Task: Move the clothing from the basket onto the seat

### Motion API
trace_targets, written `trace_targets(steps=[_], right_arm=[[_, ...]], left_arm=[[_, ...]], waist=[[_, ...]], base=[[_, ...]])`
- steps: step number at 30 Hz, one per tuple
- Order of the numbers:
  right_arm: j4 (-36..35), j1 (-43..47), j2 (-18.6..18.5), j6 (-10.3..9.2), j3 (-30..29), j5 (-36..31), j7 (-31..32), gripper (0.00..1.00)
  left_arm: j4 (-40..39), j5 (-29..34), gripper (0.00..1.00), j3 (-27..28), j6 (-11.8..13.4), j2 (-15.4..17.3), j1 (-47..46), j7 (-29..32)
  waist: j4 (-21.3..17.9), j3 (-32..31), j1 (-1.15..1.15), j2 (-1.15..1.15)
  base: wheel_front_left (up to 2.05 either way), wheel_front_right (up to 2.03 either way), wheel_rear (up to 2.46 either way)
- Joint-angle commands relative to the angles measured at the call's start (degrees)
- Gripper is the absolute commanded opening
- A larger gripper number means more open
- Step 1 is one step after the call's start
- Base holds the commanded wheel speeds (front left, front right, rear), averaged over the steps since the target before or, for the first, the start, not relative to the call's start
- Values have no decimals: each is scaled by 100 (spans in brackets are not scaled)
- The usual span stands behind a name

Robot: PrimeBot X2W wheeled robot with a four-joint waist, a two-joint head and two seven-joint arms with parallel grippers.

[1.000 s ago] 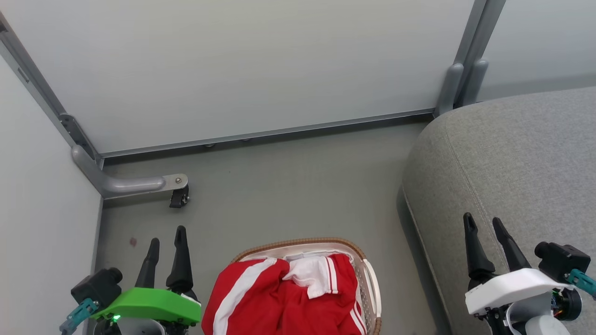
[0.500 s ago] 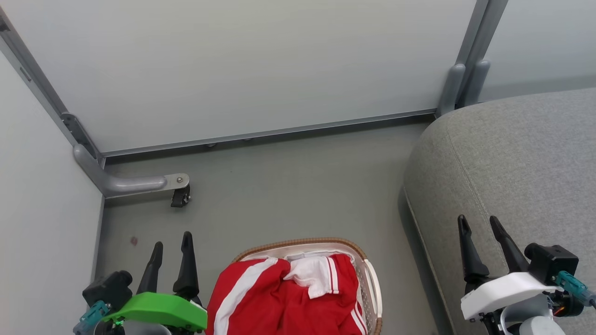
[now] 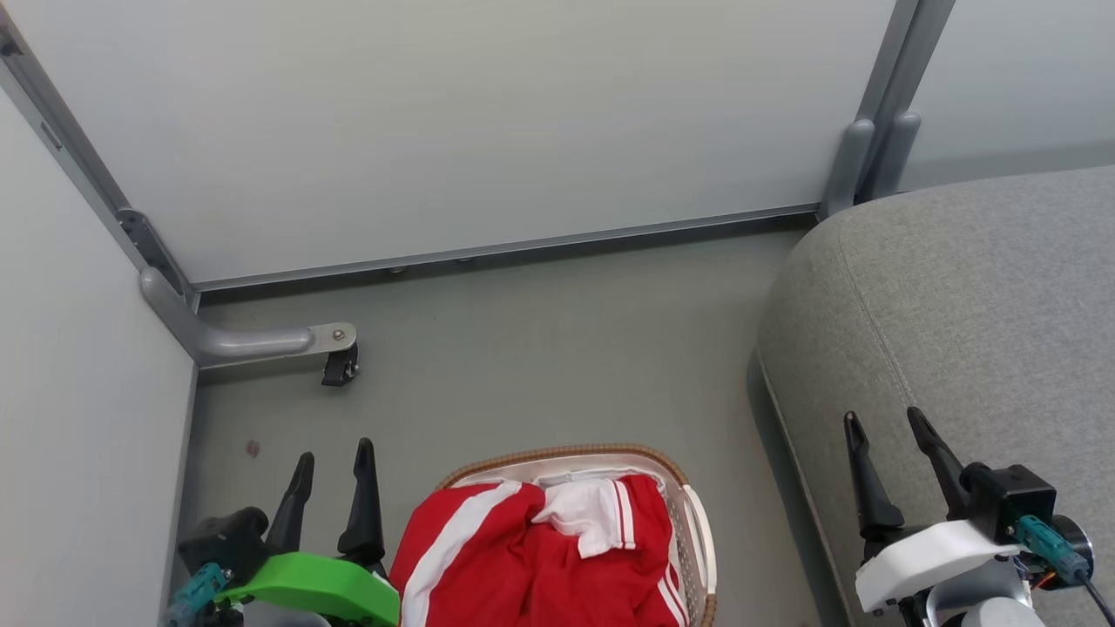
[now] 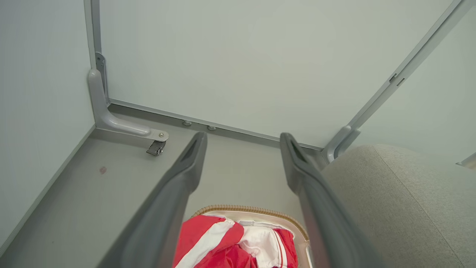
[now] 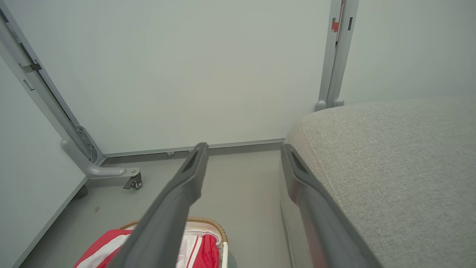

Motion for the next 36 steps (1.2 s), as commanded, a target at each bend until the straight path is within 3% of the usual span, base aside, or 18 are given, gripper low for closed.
trace_targets(steps=[1,21,36], right_arm=[[-6,52,-34,2,7,-147,-63,100],[17,91,-44,2,48,-978,-266,100],[35,80,-43,1,66,-914,-262,100]], left_arm=[[9,100,100,-21,-29,42,-4,-52],[184,791,100,-179,-23,49,34,-266],[240,800,100,-179,-41,48,31,-241]], waist=[[1,2,0,0],[9,36,0,0],[-5,83,0,0]], base=[[0,0,0],[0,0,0],[0,0,0]])
